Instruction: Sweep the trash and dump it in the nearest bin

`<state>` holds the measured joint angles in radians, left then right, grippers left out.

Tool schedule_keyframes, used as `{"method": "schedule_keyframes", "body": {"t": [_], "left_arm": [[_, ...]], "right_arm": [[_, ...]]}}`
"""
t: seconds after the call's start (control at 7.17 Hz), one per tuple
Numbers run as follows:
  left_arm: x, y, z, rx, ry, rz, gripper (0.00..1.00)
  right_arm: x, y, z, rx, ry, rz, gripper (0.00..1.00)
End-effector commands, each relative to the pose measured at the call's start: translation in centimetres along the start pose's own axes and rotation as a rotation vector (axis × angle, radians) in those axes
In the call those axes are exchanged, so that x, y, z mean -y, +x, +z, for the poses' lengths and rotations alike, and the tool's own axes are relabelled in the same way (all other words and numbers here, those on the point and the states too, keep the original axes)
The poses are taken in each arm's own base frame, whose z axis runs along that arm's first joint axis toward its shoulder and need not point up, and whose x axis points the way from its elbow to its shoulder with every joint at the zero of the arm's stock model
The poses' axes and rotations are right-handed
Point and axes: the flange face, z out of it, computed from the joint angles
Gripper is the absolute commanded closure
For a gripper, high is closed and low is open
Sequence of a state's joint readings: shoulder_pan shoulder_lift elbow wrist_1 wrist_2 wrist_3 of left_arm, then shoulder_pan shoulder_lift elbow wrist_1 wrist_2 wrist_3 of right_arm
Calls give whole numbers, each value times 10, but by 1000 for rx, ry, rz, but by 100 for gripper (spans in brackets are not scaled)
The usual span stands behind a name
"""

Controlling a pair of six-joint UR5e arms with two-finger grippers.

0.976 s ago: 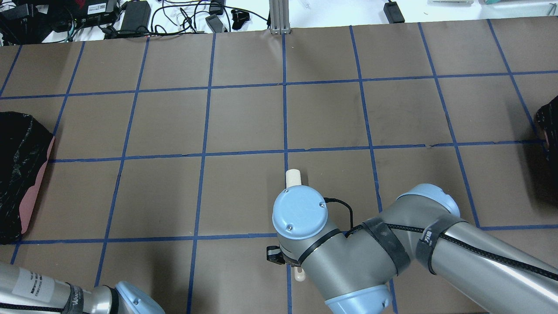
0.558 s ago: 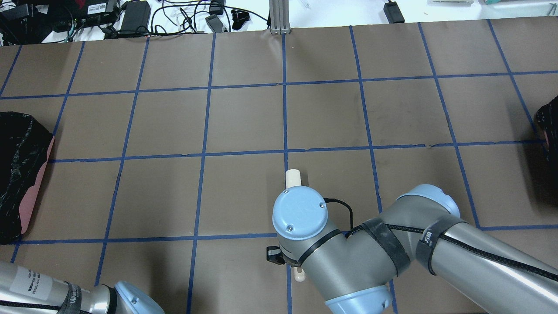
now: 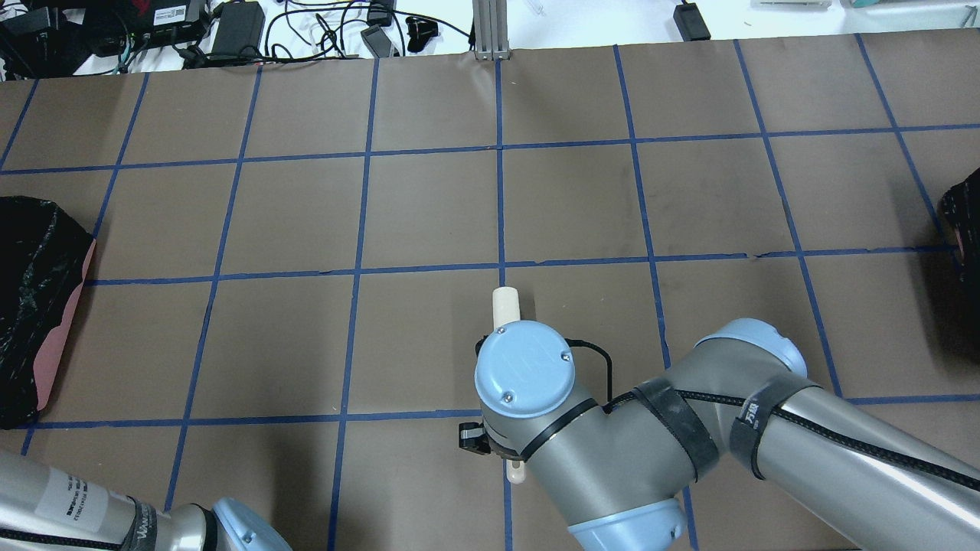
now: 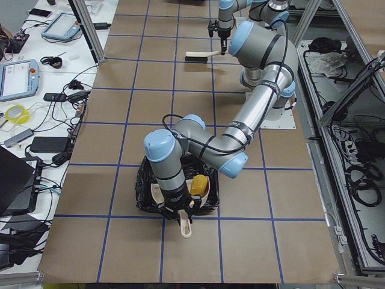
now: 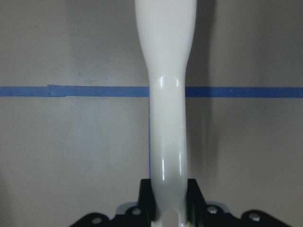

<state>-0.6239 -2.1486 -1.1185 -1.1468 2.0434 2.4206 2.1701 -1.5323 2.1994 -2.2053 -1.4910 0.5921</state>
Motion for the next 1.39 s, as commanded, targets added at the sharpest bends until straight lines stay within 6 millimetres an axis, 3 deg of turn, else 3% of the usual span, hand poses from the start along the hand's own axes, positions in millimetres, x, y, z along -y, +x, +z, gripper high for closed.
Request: {"method": "schedule_keyframes", "body": {"t": [0.0, 0.28, 0.56, 0.84, 0.98, 1.12, 1.25], "left_arm": [[9, -4, -22, -4, -45, 17, 100], [13, -5, -20, 3, -53, 14, 100], [12, -6, -21, 22, -74, 2, 100], [8, -13, -16, 75, -138, -16, 100], [9, -15, -13, 105, -182, 45, 100], [15, -17, -11, 144, -254, 117, 100], [29, -17, -13, 165, -301, 180, 100]], "right_arm": [[0, -3, 2, 9, -13, -6, 78], [-5, 2, 13, -7, -35, -2, 79], [-5, 1, 11, -2, -30, 0, 78], [-4, 1, 10, -1, -26, 2, 62], [-4, 1, 7, 3, -20, 1, 45], [-4, 0, 5, 8, -15, -3, 15], [-2, -2, 2, 22, 5, -5, 0]]}}
